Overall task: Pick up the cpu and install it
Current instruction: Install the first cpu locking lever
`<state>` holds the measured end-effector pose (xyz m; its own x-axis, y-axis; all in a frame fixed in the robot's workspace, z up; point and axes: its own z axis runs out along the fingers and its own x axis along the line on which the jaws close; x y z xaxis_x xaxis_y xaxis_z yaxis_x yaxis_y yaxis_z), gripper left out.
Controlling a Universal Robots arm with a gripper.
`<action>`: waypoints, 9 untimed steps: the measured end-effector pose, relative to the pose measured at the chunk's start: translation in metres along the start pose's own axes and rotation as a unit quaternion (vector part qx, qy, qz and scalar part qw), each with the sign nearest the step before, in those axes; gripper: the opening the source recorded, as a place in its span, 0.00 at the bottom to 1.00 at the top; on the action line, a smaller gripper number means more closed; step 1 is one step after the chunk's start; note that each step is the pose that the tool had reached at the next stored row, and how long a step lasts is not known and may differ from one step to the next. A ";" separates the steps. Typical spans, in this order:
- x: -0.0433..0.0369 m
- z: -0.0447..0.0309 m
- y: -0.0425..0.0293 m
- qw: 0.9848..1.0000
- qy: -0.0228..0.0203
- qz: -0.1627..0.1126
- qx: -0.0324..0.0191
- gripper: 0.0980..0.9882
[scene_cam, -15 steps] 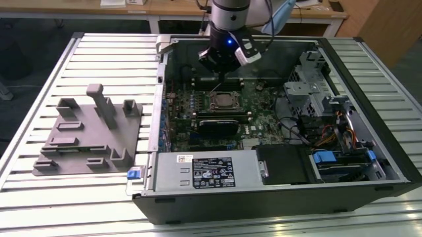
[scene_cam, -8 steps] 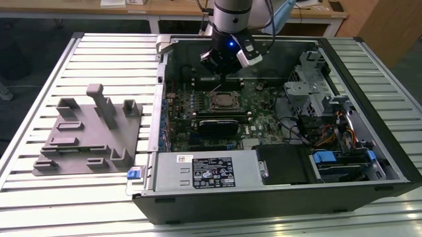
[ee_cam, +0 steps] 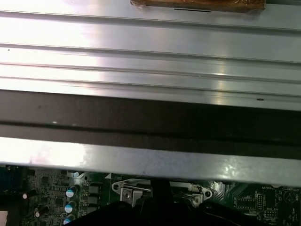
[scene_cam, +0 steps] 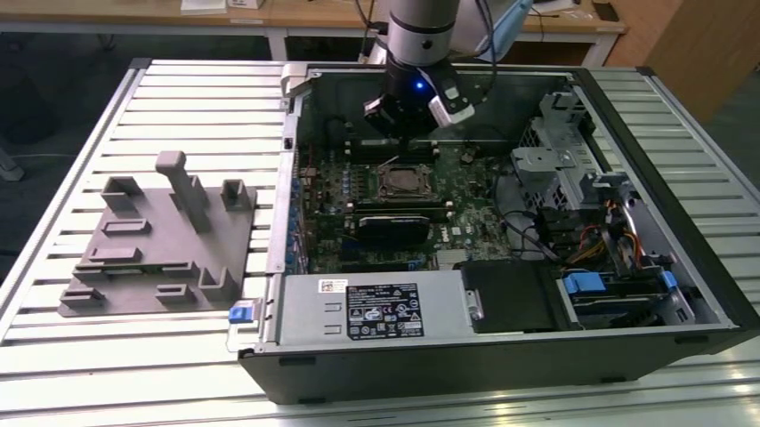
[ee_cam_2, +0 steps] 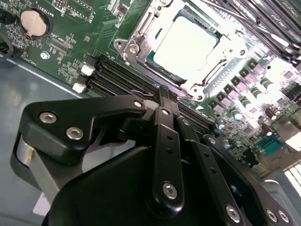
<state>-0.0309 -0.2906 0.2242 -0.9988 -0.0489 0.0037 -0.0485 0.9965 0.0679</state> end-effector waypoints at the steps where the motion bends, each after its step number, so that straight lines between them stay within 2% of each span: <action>1: -0.0008 0.0008 -0.0001 1.000 0.000 0.000 0.000 0.01; 9: -0.0065 0.0046 -0.0006 1.000 0.000 0.000 0.000 0.01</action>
<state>-0.0245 -0.2905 0.2195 -0.9988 -0.0488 0.0041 -0.0484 0.9965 0.0678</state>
